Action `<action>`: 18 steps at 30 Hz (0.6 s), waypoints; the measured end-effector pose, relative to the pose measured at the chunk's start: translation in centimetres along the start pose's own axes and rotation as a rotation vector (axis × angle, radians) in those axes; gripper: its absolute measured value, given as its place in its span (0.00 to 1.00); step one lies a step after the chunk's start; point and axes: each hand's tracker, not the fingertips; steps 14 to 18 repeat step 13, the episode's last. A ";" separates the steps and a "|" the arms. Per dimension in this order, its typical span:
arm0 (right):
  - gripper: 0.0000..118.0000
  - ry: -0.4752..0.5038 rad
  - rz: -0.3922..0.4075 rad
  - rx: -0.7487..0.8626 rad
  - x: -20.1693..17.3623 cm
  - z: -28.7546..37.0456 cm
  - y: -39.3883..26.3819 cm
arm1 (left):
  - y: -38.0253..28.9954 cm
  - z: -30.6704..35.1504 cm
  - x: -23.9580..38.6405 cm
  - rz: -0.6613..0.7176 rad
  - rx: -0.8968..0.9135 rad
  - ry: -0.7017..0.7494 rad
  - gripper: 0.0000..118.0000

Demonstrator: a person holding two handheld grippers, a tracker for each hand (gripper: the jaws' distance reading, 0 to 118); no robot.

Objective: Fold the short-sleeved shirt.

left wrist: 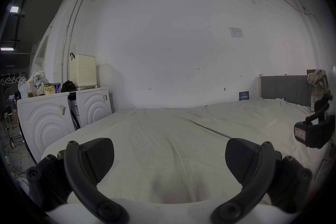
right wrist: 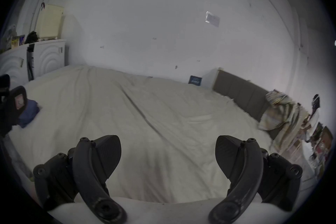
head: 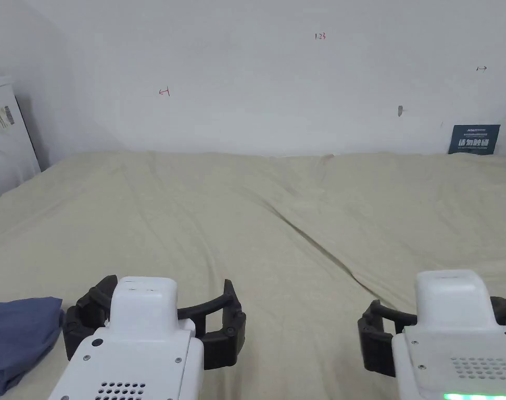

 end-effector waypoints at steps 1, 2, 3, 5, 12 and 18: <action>0.91 0.050 -0.028 -0.020 0.2 0.0 0.0 | -0.1 0.0 0.0 0.002 -0.004 -0.002 1.00; 0.91 0.095 -0.057 -0.054 0.4 -0.1 0.1 | -0.1 -0.1 0.0 0.003 -0.007 -0.004 1.00; 0.91 0.140 -0.087 -0.089 0.6 -0.1 0.2 | -0.2 -0.1 0.0 0.003 -0.010 -0.003 1.00; 0.91 0.207 -0.151 -0.147 1.1 -0.4 0.6 | -0.2 -0.1 0.0 0.003 -0.015 -0.001 1.00; 0.91 0.216 -0.391 -0.119 2.7 -0.1 1.1 | -0.4 -0.3 -0.1 -0.001 -0.017 -0.001 1.00; 0.91 0.210 -0.419 -0.103 2.9 0.0 0.9 | -0.4 -0.3 -0.1 -0.001 -0.019 -0.002 1.00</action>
